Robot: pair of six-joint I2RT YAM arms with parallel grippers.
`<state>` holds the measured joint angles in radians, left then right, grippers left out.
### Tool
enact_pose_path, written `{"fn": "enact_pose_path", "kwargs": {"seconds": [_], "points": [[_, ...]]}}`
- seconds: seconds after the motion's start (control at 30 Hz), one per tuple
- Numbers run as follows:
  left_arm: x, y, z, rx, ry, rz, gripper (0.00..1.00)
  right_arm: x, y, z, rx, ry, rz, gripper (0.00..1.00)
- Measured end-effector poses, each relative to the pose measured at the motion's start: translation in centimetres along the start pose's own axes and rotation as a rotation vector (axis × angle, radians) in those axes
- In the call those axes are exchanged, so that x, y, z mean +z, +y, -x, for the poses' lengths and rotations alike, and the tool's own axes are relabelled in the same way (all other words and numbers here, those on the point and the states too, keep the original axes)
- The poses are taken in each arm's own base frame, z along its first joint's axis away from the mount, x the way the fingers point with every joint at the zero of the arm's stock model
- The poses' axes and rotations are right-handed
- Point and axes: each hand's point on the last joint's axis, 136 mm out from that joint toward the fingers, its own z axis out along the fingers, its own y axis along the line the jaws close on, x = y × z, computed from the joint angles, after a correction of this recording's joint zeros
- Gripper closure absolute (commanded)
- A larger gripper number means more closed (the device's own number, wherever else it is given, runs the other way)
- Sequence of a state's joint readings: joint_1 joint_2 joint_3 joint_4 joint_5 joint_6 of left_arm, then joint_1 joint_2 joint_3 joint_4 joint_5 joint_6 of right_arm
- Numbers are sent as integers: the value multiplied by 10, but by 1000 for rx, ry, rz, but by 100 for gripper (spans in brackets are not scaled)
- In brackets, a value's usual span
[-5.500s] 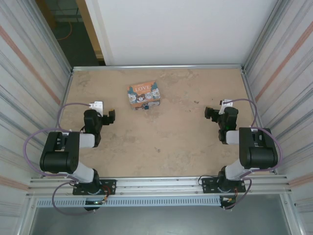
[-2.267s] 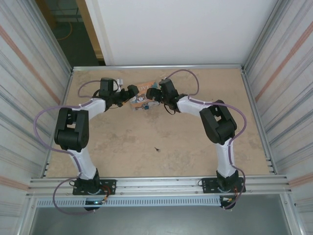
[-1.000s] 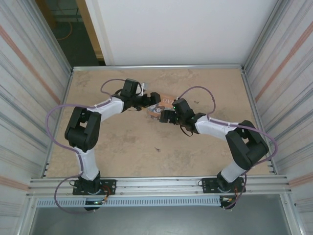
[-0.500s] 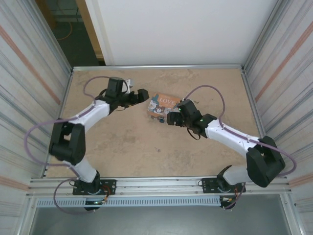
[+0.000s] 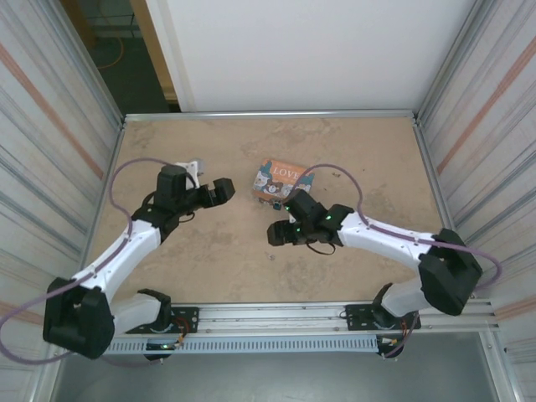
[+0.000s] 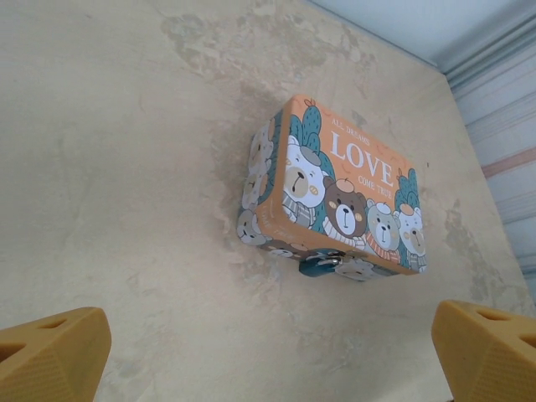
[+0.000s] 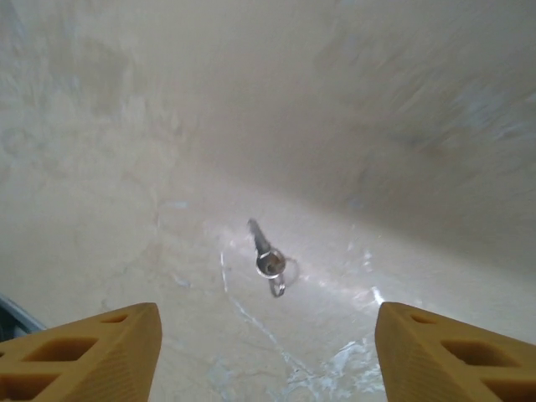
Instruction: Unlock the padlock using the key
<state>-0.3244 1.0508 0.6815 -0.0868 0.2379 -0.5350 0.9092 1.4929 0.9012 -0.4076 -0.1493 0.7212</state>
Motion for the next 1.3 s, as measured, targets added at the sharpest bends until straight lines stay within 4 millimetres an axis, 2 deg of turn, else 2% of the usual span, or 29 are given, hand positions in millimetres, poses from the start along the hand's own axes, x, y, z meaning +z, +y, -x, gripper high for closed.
{"fn": "enact_pose_path", "kwargs": {"seconds": [0.17,0.27,0.47,0.93,1.3], "points": [[-18,3,9,14,-77,29,1,27,-3,-13,43,98,-22,52],[-23,3,14,27,-106,39,1,33,1,-14,48,117,-21,57],[-23,8,12,29,-105,63,1,39,3,-11,63,125,-26,63],[-22,11,8,30,-96,72,1,52,-8,-22,75,173,-69,71],[-22,13,9,33,-97,75,1,55,-5,-21,72,180,-68,78]]}}
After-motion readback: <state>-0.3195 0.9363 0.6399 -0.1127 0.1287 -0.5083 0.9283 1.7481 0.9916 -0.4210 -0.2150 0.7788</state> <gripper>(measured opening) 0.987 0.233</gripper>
